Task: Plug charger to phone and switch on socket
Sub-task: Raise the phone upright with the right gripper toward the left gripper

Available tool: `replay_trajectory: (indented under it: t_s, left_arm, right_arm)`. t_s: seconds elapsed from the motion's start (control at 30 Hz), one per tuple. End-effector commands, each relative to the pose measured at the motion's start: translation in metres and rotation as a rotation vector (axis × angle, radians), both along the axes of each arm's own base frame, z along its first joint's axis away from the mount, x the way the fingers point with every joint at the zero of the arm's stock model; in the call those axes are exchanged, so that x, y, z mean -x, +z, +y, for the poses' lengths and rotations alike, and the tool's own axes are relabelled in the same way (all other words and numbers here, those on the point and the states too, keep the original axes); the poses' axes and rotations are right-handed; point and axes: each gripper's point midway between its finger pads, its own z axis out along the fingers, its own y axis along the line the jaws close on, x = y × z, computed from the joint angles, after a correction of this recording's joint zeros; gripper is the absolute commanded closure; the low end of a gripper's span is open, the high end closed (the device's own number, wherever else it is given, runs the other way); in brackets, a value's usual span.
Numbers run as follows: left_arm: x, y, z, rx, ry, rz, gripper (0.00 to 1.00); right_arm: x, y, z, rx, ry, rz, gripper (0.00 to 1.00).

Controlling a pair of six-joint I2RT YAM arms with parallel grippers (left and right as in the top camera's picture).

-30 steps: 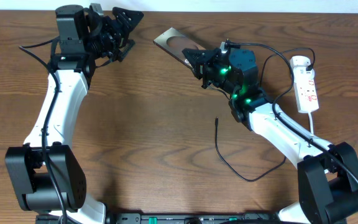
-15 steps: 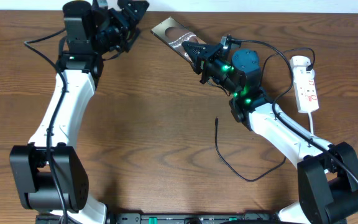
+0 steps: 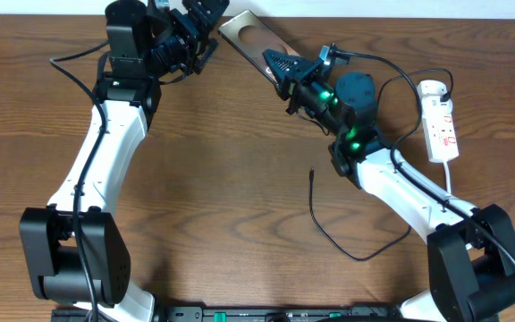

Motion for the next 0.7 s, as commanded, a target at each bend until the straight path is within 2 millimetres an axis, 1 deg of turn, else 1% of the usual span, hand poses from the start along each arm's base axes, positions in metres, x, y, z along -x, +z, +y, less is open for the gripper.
replay_trajectory:
  t_s: [0.0, 0.17, 0.4, 0.57, 0.67]
  left_arm:
    - [0.003, 0.010, -0.004, 0.030, -0.009, 0.001, 0.05]
    - [0.006, 0.011, -0.007, 0.038, -0.035, 0.003, 0.05]
    - [0.013, 0.014, -0.016, 0.062, -0.082, 0.009, 0.06]
    - [0.018, 0.015, -0.026, 0.077, -0.120, 0.015, 0.06]
    - [0.020, 0.021, -0.030, 0.081, -0.140, -0.009, 0.06]
  right_arm:
    - [0.005, 0.017, 0.009, -0.019, 0.004, -0.041, 0.99]
    - [0.012, 0.018, 0.020, -0.018, 0.027, -0.048, 0.99]
    - [0.017, 0.018, 0.028, -0.018, 0.039, -0.049, 0.99]
    - [0.017, 0.018, 0.028, -0.014, 0.039, -0.053, 0.99]
    - [0.017, 0.019, 0.028, -0.016, 0.036, -0.054, 0.98]
